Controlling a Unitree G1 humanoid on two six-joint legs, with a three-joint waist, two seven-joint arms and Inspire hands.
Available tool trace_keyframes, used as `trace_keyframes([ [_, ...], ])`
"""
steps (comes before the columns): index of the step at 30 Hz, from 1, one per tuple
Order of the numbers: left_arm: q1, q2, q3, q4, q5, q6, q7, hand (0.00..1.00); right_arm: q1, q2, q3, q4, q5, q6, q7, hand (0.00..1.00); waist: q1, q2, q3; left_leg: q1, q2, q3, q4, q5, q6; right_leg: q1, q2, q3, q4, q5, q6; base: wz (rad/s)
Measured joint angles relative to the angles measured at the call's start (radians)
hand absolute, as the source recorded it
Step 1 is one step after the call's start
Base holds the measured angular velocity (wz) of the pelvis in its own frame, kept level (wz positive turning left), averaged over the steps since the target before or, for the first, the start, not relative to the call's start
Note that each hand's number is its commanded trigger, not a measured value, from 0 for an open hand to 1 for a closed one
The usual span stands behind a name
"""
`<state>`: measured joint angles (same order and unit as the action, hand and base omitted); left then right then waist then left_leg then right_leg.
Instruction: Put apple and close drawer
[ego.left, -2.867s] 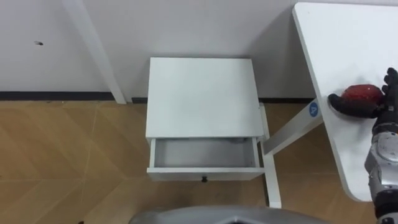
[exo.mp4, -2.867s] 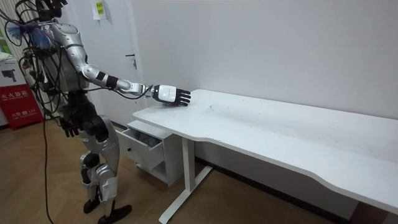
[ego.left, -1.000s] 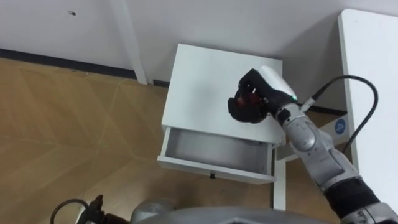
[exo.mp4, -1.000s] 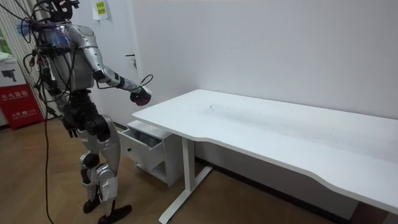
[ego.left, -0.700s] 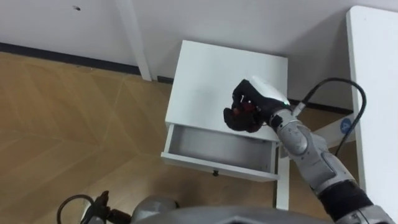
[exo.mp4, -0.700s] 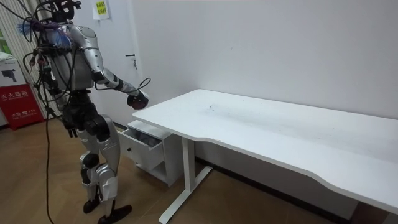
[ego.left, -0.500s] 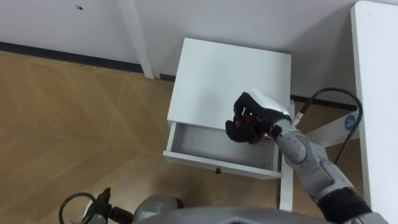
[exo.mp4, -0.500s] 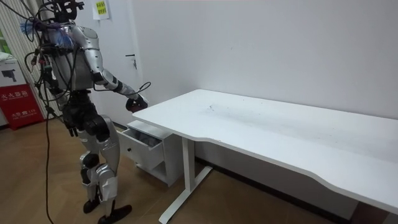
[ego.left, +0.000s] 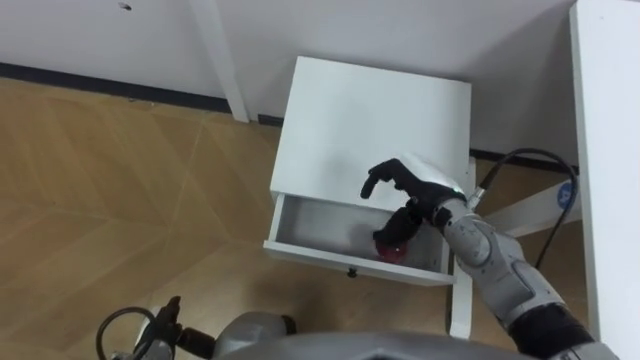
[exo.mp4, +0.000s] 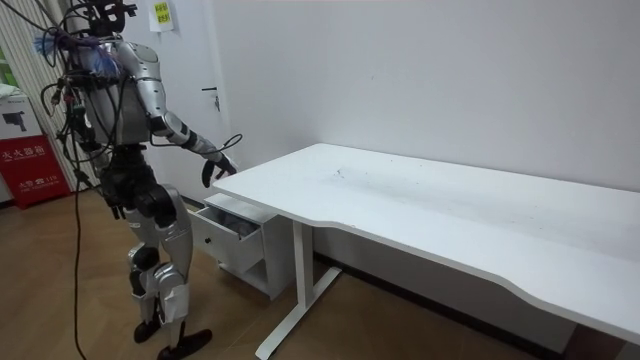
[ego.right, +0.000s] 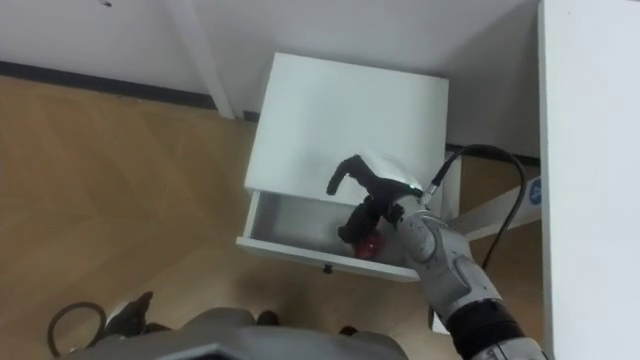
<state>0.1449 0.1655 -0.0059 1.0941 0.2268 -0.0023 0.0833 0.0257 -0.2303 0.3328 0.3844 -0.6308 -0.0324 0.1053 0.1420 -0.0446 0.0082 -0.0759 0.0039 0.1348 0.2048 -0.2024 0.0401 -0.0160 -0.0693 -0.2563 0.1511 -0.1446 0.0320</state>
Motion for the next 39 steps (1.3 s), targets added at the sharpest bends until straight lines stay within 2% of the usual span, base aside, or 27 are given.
trace_keyframes([
  [8,0.0,-0.001,0.0,0.004,0.0,-0.007,-0.003,0.0,0.014,0.022,-0.002,0.012,0.001,-0.002,-0.02,0.0,-0.001,0.004,0.0031,-0.001,0.0,0.0,0.0,0.0,0.0,0.001,0.0,0.0,0.0,0.0,0.0,0.0],
  [16,0.001,-0.005,0.003,0.004,0.0,-0.008,-0.006,0.0,0.017,0.022,-0.006,0.012,0.007,-0.003,-0.029,0.0,-0.003,0.008,0.0058,0.0,-0.001,-0.001,-0.001,0.0,0.0,0.0,0.001,0.004,0.0,0.0,0.0,0.0],
  [20,0.003,-0.016,0.025,0.016,-0.027,-0.008,0.015,0.0,0.027,0.031,-0.082,0.055,0.089,-0.033,-0.066,0.0,-0.013,0.006,0.0036,0.004,-0.002,0.0,0.0,0.0,0.001,0.002,-0.005,0.005,0.003,0.0,0.0,0.01],
  [22,0.012,-0.022,0.041,0.025,-0.043,-0.004,0.022,0.0,0.025,0.045,-0.13,0.131,0.135,-0.046,-0.107,0.0,-0.03,0.006,0.0028,0.007,-0.011,0.004,0.01,-0.001,0.003,-0.003,-0.019,0.004,0.033,-0.008,0.013,0.07],
  [23,0.023,-0.027,0.046,0.026,-0.04,-0.003,0.023,0.0,0.028,0.047,-0.172,0.209,0.172,-0.05,-0.133,0.0,-0.048,0.011,0.0023,0.01,-0.017,0.006,0.026,-0.001,0.007,-0.023,-0.035,0.005,0.105,-0.02,0.022,0.19],
  [24,0.024,-0.031,0.045,0.036,-0.04,-0.002,0.023,0.0,0.03,0.046,-0.234,0.273,0.206,-0.049,-0.162,0.0,-0.072,0.023,0.0013,0.018,-0.022,0.011,0.032,-0.004,0.017,-0.076,-0.058,0.01,0.254,-0.032,0.031,0.26],
  [25,0.022,-0.031,0.046,0.037,-0.04,-0.001,0.023,0.0,0.044,0.046,-0.269,0.302,0.225,-0.048,-0.18,0.0,-0.088,0.03,-0.0009,0.021,-0.023,0.017,0.032,-0.006,0.023,-0.121,-0.072,0.013,0.357,-0.031,0.03,0.48],
  [26,0.021,-0.023,0.05,0.048,-0.037,-0.002,0.025,0.0,0.063,0.041,-0.334,0.376,0.275,-0.055,-0.219,0.0,-0.122,0.027,-0.0029,0.036,-0.041,0.038,0.036,-0.01,0.044,-0.228,-0.107,0.055,0.581,0.011,0.019,0.49],
  [27,0.002,-0.019,0.068,0.066,-0.036,-0.004,0.025,0.0,0.082,0.035,-0.407,0.435,0.313,-0.054,-0.247,0.0,-0.136,0.033,-0.0061,0.039,-0.038,0.055,0.057,-0.027,0.071,-0.347,-0.119,0.116,0.767,0.136,0.022,0.34],
  [28,-0.001,-0.018,0.077,0.07,-0.036,-0.004,0.026,0.0,0.089,0.03,-0.436,0.465,0.328,-0.054,-0.26,0.0,-0.138,0.038,-0.0052,0.036,-0.034,0.06,0.078,-0.032,0.079,-0.405,-0.116,0.151,0.845,0.234,0.028,-0.31],
  [29,-0.002,-0.008,0.084,0.082,-0.038,-0.007,0.035,0.0,0.091,0.013,-0.462,0.514,0.371,-0.055,-0.273,0.0,-0.133,0.06,0.0023,0.029,-0.018,0.074,0.109,-0.047,0.102,-0.529,-0.088,0.207,1.047,0.29,0.011,-0.74],
  [30,-0.016,0.006,0.087,0.117,-0.04,0.0,0.038,0.0,0.085,0.003,-0.478,0.567,0.411,-0.064,-0.287,0.0,-0.139,0.071,0.0086,0.025,0.001,0.071,0.132,-0.055,0.107,-0.657,-0.064,0.216,1.335,0.217,-0.009,-0.73],
  [31,-0.024,0.011,0.095,0.127,-0.039,0.01,0.038,0.0,0.09,-0.003,-0.479,0.59,0.432,-0.066,-0.294,0.0,-0.15,0.085,0.0085,0.018,0.018,0.065,0.143,-0.055,0.106,-0.708,-0.046,0.204,1.442,0.181,-0.015,-0.28],
  [32,-0.031,0.019,0.101,0.127,-0.039,0.028,0.039,0.0,0.108,-0.011,-0.47,0.631,0.452,-0.065,-0.305,0.0,-0.171,0.12,0.0121,0.015,0.056,0.049,0.15,-0.057,0.107,-0.778,-0.016,0.168,1.585,0.136,-0.015,0.0],
  [33,-0.044,0.031,0.1,0.123,-0.039,0.041,0.039,0.0,0.119,-0.01,-0.462,0.668,0.461,-0.053,-0.312,0.0,-0.177,0.128,0.0169,0.016,0.073,0.039,0.152,-0.06,0.103,-0.816,-0.002,0.159,1.657,0.111,-0.01,0.03],
  [34,-0.047,0.038,0.099,0.122,-0.039,0.047,0.039,0.0,0.12,-0.01,-0.451,0.678,0.467,-0.041,-0.312,0.0,-0.178,0.123,0.0184,0.014,0.072,0.036,0.155,-0.066,0.092,-0.828,-0.004,0.166,1.673,0.1,-0.003,0.0],
  [35,-0.044,0.043,0.1,0.111,-0.038,0.05,0.04,0.0,0.12,-0.008,-0.433,0.692,0.473,-0.026,-0.311,0.0,-0.186,0.108,0.0184,-0.001,0.056,0.031,0.196,-0.092,0.086,-0.815,-0.03,0.192,1.653,0.081,0.005,0.12],
  [36,-0.036,0.034,0.099,0.09,-0.039,0.049,0.041,0.0,0.12,-0.009,-0.429,0.697,0.475,-0.014,-0.312,0.0,-0.19,0.1,0.0172,-0.02,0.046,0.028,0.251,-0.121,0.096,-0.748,-0.059,0.207,1.548,0.072,0.009,0.15],
  [37,-0.027,0.029,0.099,0.08,-0.041,0.049,0.041,0.0,0.116,-0.009,-0.429,0.702,0.481,-0.007,-0.312,0.0,-0.188,0.098,0.017,-0.023,0.041,0.028,0.267,-0.131,0.098,-0.698,-0.068,0.21,1.463,0.071,0.01,0.12],
  [38,0.001,0.019,0.091,0.058,-0.046,0.047,0.041,0.0,0.108,-0.008,-0.426,0.703,0.487,0.005,-0.312,0.0,-0.188,0.088,0.0208,-0.022,0.03,0.03,0.278,-0.143,0.094,-0.57,-0.074,0.214,1.248,0.066,0.022,0.0],
  [39,0.022,0.014,0.081,0.049,-0.052,0.048,0.042,0.0,0.109,-0.006,-0.425,0.702,0.507,0.005,-0.312,0.0,-0.183,0.08,0.0154,-0.017,0.015,0.031,0.268,-0.141,0.095,-0.441,-0.085,0.207,1.01,0.053,0.038,-0.04],
])
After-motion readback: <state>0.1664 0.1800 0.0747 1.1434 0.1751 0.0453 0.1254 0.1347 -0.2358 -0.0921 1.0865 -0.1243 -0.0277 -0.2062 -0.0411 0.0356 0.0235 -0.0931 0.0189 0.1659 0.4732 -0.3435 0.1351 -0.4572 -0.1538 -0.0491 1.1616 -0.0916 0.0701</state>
